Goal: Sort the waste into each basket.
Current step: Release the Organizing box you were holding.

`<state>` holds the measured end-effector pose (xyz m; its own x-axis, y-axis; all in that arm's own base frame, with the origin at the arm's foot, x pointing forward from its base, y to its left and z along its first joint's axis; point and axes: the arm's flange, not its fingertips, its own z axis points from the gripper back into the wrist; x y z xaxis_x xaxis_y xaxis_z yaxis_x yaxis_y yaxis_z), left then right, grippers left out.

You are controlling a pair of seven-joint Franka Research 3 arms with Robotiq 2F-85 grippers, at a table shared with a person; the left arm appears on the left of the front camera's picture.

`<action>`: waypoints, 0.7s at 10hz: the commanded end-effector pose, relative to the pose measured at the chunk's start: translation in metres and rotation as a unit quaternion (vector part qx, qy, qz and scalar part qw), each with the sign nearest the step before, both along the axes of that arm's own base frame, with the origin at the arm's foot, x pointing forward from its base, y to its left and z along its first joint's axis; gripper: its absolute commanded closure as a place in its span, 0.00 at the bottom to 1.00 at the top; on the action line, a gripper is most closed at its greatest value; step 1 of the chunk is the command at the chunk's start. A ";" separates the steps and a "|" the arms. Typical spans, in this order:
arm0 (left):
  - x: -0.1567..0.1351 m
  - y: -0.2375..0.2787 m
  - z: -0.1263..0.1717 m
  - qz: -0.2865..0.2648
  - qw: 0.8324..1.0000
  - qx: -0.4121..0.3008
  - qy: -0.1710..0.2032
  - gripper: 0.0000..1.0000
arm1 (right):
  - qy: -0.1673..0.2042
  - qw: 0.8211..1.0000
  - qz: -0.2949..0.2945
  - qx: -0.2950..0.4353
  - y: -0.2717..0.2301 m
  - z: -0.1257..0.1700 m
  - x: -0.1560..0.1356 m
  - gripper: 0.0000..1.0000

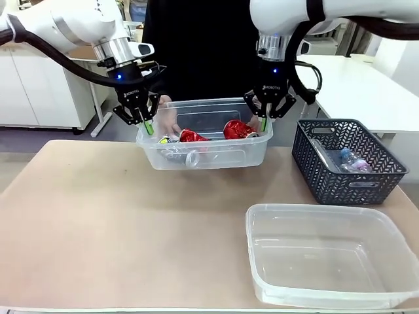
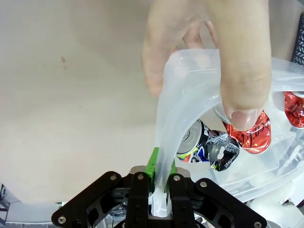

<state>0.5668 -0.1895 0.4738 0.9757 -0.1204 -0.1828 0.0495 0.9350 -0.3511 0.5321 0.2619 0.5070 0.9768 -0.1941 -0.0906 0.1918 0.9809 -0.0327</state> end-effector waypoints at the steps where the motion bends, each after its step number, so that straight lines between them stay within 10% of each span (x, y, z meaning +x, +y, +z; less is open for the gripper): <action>1: 0.000 0.000 0.000 0.000 1.000 0.000 0.000 0.94 | 0.000 1.000 0.000 0.000 0.000 0.000 0.000 0.96; 2: -0.003 -0.004 0.008 -0.014 1.000 -0.013 -0.014 0.37 | -0.013 1.000 0.011 0.019 -0.005 0.002 -0.004 0.46; 3: -0.008 -0.006 0.013 -0.008 1.000 -0.014 -0.021 0.37 | -0.022 1.000 0.014 0.016 -0.006 0.002 -0.006 0.40; 4: -0.013 -0.005 0.014 -0.002 1.000 -0.013 -0.024 0.00 | -0.030 0.999 0.013 0.019 -0.007 0.003 -0.007 0.00; 5: -0.016 -0.003 0.014 0.003 1.000 -0.015 -0.027 0.32 | -0.039 0.999 0.019 0.028 -0.008 0.004 -0.008 0.00; 6: -0.019 -0.002 0.014 0.008 0.999 -0.015 -0.030 0.00 | -0.049 0.998 0.020 0.033 -0.010 0.006 -0.009 0.25; 7: -0.024 0.001 0.019 0.017 0.999 -0.016 -0.042 0.00 | -0.064 0.996 0.022 0.050 -0.013 0.009 -0.010 0.15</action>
<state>0.5556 -0.1934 0.4956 0.9850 -0.1210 -0.1232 0.0682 0.9279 -0.3664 0.5320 0.2622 0.5207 0.9850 -0.1726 -0.0086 0.1728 0.9845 0.0304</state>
